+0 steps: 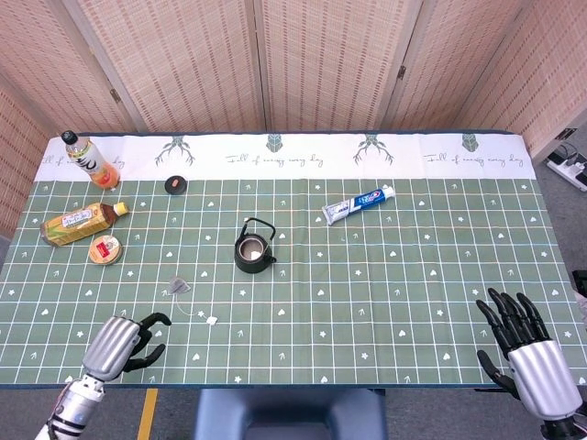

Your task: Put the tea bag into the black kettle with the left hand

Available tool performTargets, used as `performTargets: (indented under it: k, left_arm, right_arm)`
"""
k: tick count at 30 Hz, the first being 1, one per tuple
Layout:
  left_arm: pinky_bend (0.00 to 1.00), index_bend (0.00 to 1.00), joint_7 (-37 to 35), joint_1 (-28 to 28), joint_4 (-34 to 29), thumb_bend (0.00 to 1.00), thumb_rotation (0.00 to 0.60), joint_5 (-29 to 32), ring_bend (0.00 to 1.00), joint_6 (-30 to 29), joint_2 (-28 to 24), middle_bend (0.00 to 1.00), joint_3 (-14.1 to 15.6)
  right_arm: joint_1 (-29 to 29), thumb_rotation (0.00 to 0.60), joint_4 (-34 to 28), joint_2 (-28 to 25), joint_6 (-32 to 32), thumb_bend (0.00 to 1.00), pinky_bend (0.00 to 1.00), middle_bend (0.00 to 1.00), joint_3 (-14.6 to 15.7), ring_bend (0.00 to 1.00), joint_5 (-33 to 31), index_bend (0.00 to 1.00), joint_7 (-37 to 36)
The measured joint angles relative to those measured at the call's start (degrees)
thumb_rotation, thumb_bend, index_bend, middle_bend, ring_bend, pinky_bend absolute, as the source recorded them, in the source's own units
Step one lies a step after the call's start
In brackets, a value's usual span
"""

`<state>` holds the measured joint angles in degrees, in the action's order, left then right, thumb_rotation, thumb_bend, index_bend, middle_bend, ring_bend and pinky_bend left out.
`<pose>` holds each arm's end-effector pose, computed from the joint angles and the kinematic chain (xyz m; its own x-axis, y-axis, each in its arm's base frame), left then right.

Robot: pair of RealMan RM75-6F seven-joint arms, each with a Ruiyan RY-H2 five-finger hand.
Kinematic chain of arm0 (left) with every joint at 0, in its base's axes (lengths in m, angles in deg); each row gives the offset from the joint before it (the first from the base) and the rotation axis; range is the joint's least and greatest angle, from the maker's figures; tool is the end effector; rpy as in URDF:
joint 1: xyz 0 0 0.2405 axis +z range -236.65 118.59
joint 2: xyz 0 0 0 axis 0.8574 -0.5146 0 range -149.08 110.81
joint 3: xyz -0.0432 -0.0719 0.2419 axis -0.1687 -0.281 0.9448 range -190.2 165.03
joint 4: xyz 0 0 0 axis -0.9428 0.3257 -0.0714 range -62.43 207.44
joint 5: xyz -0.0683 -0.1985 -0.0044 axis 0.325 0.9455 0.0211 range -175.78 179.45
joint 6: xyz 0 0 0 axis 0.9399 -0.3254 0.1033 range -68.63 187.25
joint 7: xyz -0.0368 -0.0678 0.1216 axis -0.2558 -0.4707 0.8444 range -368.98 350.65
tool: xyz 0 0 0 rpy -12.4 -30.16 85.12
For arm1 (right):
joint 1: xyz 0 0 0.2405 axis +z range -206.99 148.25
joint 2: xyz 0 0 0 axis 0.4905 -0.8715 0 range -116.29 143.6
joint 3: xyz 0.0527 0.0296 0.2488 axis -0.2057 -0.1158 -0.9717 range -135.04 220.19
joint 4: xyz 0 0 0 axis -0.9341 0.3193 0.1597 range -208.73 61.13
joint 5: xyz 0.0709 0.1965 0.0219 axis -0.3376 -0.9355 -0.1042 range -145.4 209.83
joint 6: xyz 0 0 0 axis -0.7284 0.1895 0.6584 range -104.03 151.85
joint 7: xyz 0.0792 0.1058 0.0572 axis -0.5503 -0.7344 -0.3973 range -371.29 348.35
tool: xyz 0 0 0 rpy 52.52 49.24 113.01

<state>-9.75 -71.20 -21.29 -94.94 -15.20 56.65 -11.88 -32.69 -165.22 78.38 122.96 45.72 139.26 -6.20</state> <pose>-0.2428 0.1903 0.0545 0.2487 0.2309 0.9406 0.9329 -0.3181 -0.1686 -0.2790 -0.1096 0.1551 0.4459 0.0969 0.8898 -0.8593 -0.2320 0.4558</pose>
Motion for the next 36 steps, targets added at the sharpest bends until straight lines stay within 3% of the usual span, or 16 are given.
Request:
performTargets:
  k: [10, 17, 36]
  left_arm:
    - [1.0, 0.38, 13.56, -4.54, 1.25, 0.4, 0.6, 9.48, 1.0, 6.75, 9.78, 1.0, -3.93]
    - [1.0, 0.37, 15.46, -7.89, 5.84, 0.39, 0.6, 12.05, 1.0, 10.25, 16.64, 1.0, -4.71]
    - [1.0, 0.46, 11.67, -11.3, 15.55, 0.39, 0.6, 11.21, 1.0, 10.85, 20.71, 1.0, -3.16]
  right_arm:
    - [-0.24, 0.6, 0.43, 0.03, 0.74, 0.36, 0.0, 0.0, 0.15, 0.06, 0.52, 0.0, -0.31]
    - [-0.5, 0.6, 0.72, -0.36, 1.89, 0.36, 0.0, 0.0, 0.34, 0.06, 0.98, 0.0, -1.81]
    - [-2.43, 0.6, 4.49, 0.16, 7.91, 0.36, 0.0, 0.0, 1.51, 0.06, 5.68, 0.0, -4.49]
